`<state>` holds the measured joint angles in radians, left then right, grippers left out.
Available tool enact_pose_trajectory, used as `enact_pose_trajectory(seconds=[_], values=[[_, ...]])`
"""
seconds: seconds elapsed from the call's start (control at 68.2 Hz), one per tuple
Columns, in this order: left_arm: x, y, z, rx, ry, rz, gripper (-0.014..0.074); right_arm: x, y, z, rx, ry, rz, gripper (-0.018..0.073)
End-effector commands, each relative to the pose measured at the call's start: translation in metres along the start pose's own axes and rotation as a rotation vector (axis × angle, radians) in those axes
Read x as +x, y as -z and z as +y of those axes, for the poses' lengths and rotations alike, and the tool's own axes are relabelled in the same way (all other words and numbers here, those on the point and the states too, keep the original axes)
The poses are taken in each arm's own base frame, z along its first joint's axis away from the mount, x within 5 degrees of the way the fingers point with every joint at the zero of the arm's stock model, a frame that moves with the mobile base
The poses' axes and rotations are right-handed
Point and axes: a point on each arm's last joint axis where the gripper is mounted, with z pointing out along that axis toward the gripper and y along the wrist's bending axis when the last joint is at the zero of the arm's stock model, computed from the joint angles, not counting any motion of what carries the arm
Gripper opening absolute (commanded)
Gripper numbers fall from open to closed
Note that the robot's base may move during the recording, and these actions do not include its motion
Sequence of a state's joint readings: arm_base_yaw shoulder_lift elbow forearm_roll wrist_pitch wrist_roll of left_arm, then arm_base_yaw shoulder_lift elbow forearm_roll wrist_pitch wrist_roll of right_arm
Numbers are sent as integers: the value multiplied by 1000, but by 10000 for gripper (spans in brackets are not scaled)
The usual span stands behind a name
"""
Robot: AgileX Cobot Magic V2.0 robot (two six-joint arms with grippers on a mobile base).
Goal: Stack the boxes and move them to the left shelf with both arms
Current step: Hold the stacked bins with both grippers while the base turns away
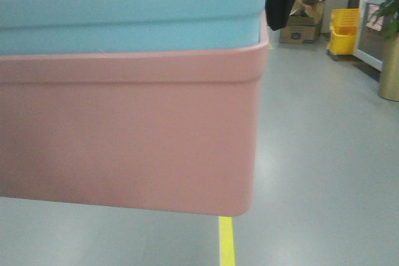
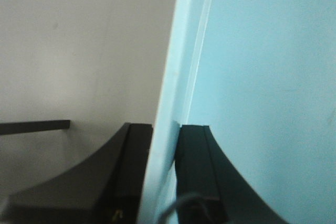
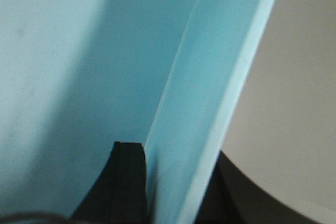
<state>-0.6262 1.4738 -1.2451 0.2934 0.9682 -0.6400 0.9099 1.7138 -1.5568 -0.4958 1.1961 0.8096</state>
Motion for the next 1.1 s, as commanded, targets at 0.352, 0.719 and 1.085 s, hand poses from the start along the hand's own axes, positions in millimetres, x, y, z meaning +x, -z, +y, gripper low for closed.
enact_pose_trajectory(seconds=[0.352, 0.719, 1.085], values=[[-13, 31, -23, 235, 87, -144, -10, -18, 30, 11, -194, -57, -174, 53], [-13, 31, -23, 235, 87, -144, -10, -18, 30, 11, -194, -57, -174, 53], [-13, 31, -23, 236, 87, -143, -10, -18, 30, 11, -194, -57, -174, 53]])
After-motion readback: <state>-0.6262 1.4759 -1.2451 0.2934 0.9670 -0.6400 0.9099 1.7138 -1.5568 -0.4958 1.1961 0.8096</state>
